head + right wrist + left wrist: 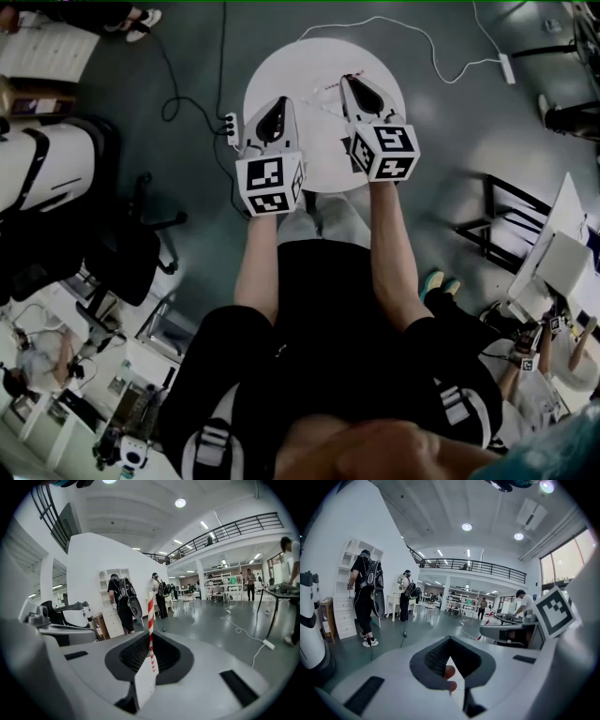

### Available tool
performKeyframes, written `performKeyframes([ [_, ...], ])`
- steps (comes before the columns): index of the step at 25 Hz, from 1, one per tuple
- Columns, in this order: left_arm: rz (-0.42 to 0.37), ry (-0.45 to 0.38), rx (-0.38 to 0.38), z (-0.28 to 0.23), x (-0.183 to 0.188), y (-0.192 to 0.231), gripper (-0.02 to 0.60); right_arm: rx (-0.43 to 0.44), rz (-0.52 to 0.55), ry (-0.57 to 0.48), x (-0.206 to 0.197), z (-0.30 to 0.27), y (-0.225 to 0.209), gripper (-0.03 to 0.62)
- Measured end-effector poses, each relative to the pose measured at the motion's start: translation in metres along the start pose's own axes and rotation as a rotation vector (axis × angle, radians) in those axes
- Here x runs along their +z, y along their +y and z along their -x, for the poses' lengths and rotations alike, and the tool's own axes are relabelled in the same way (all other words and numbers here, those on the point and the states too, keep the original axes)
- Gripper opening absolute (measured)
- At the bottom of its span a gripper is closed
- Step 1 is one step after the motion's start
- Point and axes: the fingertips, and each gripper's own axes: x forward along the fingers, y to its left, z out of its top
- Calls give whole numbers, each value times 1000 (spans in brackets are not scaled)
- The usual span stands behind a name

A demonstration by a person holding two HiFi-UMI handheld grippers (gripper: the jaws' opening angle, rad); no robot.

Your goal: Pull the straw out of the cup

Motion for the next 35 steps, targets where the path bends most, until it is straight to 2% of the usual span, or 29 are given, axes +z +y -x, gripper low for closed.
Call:
performKeyframes([
  [5, -17, -42, -8, 22, 13, -1, 3, -29, 44, -57, 30, 37, 15, 35],
  [12, -66, -157, -12, 65, 57, 9, 3, -38, 113, -166, 78, 91, 50, 35],
  [21, -143, -279, -29, 92, 94, -2, 3, -89, 134, -162, 65, 109, 56, 35],
  [31, -151, -302, -45, 107, 100, -5, 3, -72, 143, -176, 63, 112, 69, 34],
  [35, -145, -297, -24, 110, 97, 10, 3, -63, 147, -176, 62, 105, 76, 35],
])
